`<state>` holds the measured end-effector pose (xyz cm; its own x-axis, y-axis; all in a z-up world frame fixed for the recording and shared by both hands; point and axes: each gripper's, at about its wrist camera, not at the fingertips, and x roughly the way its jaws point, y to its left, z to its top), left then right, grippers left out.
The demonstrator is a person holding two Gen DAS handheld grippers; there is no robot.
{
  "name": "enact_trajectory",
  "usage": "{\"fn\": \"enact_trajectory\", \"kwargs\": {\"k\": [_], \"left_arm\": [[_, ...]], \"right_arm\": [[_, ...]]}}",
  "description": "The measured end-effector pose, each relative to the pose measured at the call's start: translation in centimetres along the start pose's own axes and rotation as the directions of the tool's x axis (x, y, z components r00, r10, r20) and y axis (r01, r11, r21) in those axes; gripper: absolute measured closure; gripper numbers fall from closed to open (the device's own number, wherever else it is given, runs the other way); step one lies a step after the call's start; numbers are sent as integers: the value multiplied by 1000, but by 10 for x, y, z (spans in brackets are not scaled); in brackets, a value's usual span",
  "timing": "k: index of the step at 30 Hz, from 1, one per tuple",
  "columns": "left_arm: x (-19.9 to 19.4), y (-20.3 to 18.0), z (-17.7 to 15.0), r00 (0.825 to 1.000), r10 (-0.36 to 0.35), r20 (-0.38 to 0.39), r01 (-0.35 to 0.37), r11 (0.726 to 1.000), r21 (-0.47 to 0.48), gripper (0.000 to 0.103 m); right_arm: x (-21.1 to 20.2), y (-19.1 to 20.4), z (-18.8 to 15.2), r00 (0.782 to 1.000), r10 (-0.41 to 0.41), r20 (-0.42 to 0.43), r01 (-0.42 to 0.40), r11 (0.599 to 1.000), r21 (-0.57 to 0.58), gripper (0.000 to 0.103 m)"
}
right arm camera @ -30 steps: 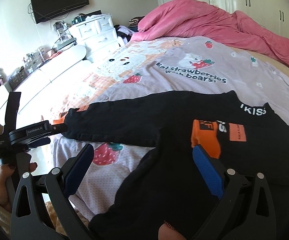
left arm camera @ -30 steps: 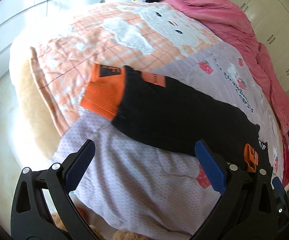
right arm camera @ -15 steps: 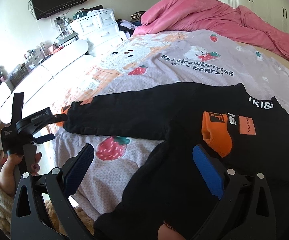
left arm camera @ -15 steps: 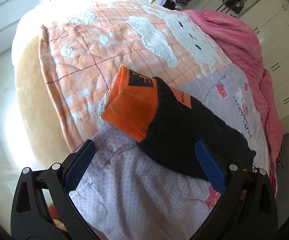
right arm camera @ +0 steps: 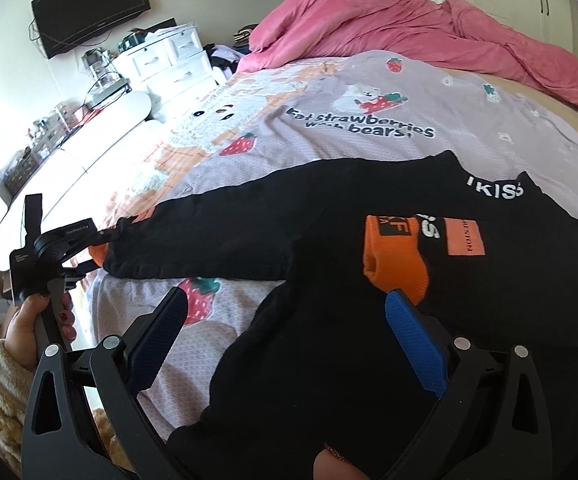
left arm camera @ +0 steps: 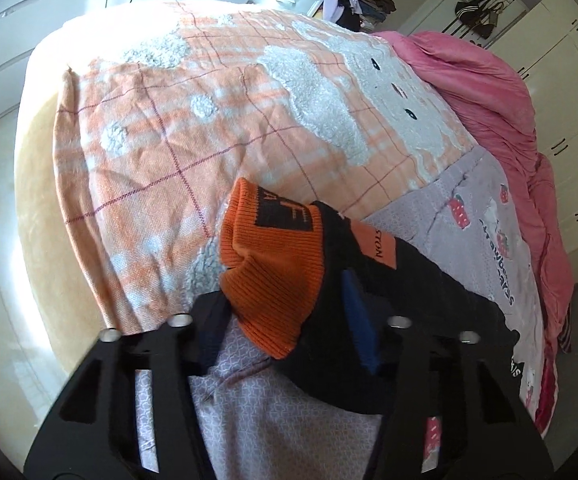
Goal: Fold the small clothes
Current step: 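Grasp the other orange-cuffed sleeve end with the left gripper and lift it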
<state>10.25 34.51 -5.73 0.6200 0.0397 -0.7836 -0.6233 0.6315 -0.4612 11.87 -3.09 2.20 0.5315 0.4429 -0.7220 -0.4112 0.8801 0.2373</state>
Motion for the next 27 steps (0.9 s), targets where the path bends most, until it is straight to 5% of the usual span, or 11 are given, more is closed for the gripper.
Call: {"fn": "enact_trajectory", "kwargs": {"k": [5, 17, 27], "left_arm": [[-15, -12, -3, 999, -36, 41, 34, 999, 33, 93], [-67, -73, -17, 977, -189, 93, 172, 970, 170, 95], [-88, -156, -49, 952, -303, 29, 275, 897, 346, 95]], "right_arm": [[-3, -8, -2, 1000, -6, 0, 6, 1000, 26, 5], [-23, -39, -7, 999, -39, 27, 36, 995, 95, 5], [-51, -84, -17, 993, -106, 58, 95, 980, 174, 5]]}}
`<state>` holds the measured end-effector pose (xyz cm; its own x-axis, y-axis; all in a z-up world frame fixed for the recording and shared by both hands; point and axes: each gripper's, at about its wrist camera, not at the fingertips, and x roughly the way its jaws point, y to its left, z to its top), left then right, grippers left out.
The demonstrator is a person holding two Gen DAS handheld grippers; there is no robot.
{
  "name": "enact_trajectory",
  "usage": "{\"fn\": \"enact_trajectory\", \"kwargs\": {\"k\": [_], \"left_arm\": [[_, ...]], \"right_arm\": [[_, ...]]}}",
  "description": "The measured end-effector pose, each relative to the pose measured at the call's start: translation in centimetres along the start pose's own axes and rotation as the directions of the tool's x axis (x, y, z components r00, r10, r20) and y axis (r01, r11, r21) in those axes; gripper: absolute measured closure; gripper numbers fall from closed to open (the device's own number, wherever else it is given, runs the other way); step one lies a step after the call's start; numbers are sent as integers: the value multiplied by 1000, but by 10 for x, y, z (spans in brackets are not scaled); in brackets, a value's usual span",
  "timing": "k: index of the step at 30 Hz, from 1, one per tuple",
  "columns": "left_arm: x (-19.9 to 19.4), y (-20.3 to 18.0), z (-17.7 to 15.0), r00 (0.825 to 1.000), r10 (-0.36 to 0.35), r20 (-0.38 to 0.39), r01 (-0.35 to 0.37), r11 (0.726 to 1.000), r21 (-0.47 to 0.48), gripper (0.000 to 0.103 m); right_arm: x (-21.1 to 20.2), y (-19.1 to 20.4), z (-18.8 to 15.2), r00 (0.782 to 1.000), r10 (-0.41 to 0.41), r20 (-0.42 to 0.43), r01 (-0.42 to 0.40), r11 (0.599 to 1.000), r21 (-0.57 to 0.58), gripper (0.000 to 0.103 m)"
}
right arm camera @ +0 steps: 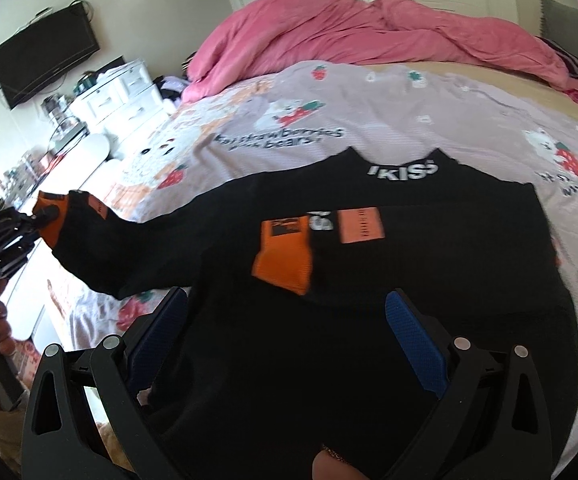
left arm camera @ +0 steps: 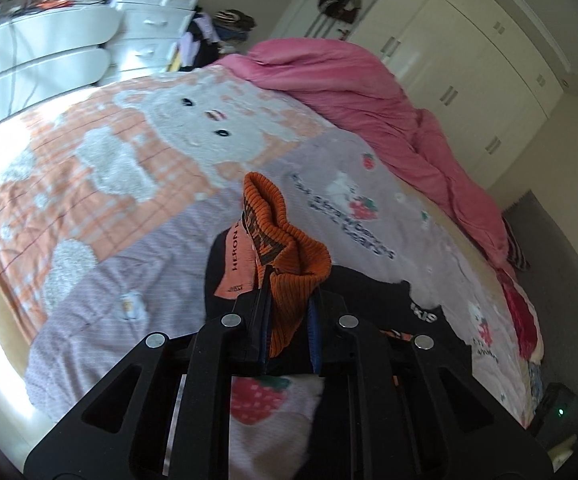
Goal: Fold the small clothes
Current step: 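Grasp the other orange-cuffed sleeve end with the left gripper and lift it, then carry the sleeve across the shirt body toward the right tool with the left gripper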
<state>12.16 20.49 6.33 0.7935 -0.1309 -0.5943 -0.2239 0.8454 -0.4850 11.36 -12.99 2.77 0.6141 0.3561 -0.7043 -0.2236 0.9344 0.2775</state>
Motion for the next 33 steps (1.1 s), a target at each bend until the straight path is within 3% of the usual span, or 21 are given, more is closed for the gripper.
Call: {"fn": "enact_trajectory", "kwargs": {"k": [16, 22, 33], "left_arm": [[37, -100, -34, 983, -122, -136, 147, 971, 190, 95], [55, -131, -61, 965, -150, -216, 202, 949, 243, 95], [84, -169, -112, 932, -136, -337, 253, 908, 335, 95]], "right_arm": [[-24, -87, -4, 991, -136, 13, 132, 978, 163, 5], [-31, -117, -8, 982, -188, -4, 184, 956, 228, 5], [-41, -151, -17, 966, -256, -17, 250, 925, 287, 4]]}}
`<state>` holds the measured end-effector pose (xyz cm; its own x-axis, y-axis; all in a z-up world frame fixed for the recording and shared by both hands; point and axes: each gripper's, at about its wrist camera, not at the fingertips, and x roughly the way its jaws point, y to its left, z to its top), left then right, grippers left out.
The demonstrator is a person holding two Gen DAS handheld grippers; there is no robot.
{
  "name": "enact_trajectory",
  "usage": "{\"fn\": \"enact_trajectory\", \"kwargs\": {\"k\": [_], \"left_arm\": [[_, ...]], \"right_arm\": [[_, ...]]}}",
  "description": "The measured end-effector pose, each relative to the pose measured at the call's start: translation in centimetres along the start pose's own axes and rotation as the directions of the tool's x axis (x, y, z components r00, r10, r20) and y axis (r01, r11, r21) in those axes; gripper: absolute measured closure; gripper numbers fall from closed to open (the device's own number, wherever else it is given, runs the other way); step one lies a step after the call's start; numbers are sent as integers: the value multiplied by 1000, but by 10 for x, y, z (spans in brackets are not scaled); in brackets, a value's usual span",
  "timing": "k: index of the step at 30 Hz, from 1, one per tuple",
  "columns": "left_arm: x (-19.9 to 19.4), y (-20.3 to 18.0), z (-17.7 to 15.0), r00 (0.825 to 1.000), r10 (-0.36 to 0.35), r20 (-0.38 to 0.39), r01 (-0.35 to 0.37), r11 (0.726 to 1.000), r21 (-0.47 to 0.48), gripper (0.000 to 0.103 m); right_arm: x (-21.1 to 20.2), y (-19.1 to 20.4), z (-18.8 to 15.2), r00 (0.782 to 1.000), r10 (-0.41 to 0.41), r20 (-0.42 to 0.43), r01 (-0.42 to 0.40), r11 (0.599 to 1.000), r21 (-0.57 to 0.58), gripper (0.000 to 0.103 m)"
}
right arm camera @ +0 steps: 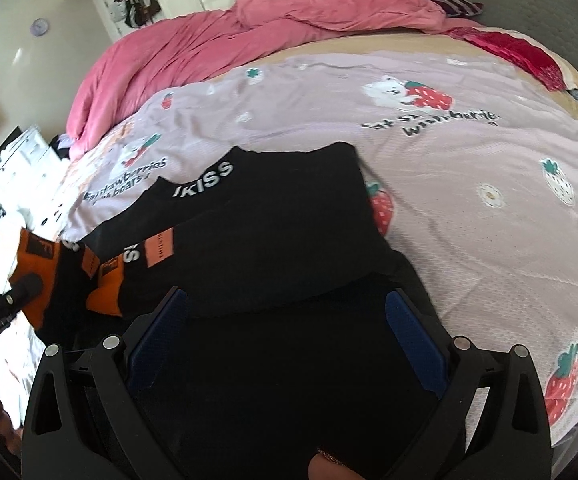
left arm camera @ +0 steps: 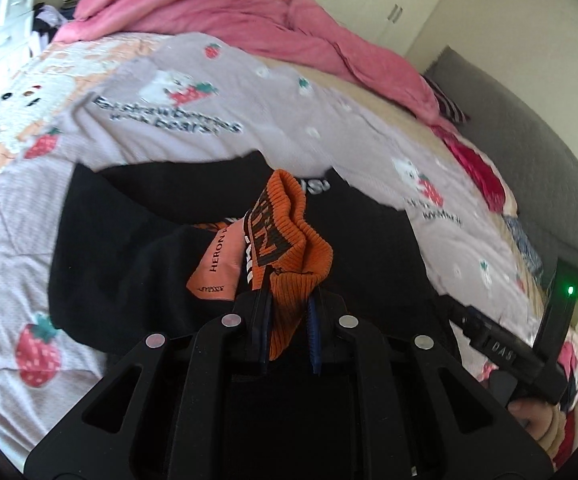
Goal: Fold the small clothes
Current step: 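Carry the sleeve across the shirt body toward the right tool with the left gripper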
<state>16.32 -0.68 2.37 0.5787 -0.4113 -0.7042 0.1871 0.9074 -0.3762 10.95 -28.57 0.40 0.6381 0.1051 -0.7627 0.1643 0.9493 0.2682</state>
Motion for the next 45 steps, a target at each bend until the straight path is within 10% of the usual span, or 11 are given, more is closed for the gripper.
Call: {"fn": "enact_trajectory", "kwargs": {"k": [10, 17, 26, 34, 41, 45], "left_arm": [[32, -25, -21, 995, -18, -100, 26, 997, 77, 87], [32, -31, -31, 991, -53, -120, 69, 989, 131, 53], [0, 9, -16, 993, 116, -29, -113, 991, 73, 9], [-22, 56, -13, 980, 201, -7, -201, 977, -66, 9], [-32, 78, -20, 976, 220, 0, -218, 967, -131, 9], [-36, 88, -24, 976, 217, 1, -213, 963, -164, 9]], "right_arm": [[-1, -8, 9, 1000, -15, 14, 14, 1000, 14, 4], [4, -4, 5, 1000, 5, -10, -5, 1000, 19, 4], [29, 34, -19, 979, 168, -117, -170, 985, -2, 5], [54, 83, -34, 960, 226, -166, -242, 967, -86, 6], [77, 98, -42, 954, 234, -187, -254, 963, -92, 45], [74, 104, -43, 955, 249, -161, -270, 956, -118, 85]]}}
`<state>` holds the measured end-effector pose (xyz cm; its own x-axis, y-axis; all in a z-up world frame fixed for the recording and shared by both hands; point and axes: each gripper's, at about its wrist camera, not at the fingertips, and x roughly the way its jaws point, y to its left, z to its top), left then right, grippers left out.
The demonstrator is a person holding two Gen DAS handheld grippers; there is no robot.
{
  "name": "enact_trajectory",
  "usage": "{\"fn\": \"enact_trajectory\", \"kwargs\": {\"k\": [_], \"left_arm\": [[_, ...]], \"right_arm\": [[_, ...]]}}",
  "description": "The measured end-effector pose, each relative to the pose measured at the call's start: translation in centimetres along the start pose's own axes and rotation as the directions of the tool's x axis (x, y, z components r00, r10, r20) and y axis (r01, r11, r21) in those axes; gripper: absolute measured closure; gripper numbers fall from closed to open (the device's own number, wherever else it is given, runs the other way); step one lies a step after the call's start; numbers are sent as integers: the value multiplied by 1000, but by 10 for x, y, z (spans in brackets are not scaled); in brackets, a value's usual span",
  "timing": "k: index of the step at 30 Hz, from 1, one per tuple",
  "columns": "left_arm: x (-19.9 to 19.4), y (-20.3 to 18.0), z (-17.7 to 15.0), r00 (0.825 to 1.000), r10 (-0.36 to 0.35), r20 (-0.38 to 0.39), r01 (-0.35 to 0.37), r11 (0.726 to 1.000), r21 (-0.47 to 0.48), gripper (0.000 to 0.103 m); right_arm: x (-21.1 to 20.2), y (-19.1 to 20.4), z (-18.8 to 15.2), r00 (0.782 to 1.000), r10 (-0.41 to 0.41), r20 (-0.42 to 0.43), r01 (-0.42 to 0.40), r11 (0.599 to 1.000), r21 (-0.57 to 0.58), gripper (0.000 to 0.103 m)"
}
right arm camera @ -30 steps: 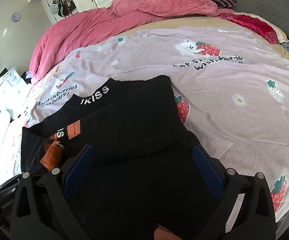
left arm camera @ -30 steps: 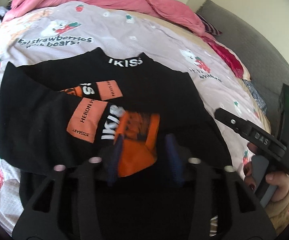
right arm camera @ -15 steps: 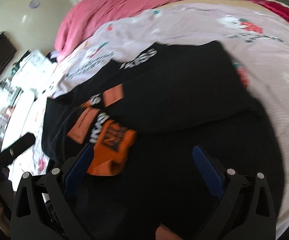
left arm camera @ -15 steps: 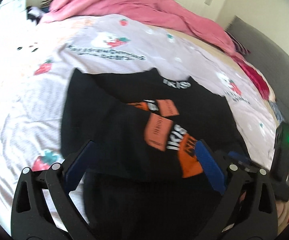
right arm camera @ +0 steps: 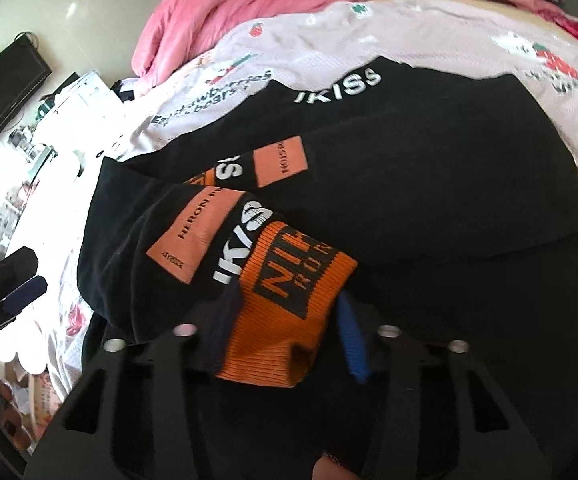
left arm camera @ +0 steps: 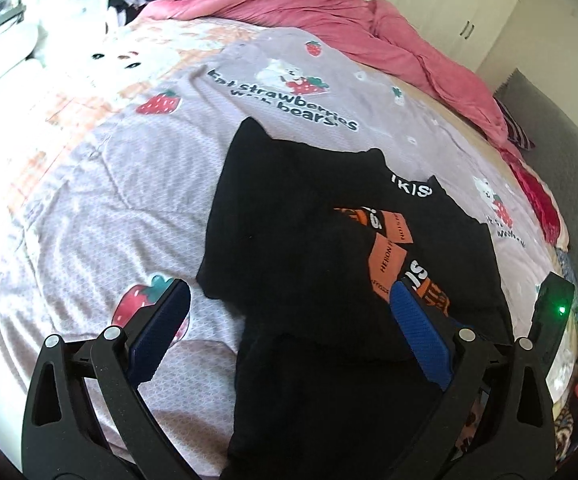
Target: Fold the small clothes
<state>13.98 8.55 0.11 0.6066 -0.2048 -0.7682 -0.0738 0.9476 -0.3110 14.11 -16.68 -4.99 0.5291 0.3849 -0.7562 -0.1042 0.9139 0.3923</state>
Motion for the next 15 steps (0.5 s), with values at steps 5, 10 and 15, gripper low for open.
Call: {"fn": "enact_trajectory", "kwargs": {"k": [5, 10, 15], "left_arm": [[0, 6, -2, 1000, -2, 0, 2, 1000, -12, 9], [2, 8, -3, 1000, -4, -6, 4, 1000, -18, 9], [2, 9, -2, 1000, -7, -3, 7, 1000, -26, 9]], "right_arm": [[-24, 13, 10, 994, 13, 112, -3, 996, -89, 94], [-52, 29, 40, 979, 79, 189, -51, 987, -151, 95], [-78, 30, 79, 954, 123, 272, -82, 984, -158, 96]]}}
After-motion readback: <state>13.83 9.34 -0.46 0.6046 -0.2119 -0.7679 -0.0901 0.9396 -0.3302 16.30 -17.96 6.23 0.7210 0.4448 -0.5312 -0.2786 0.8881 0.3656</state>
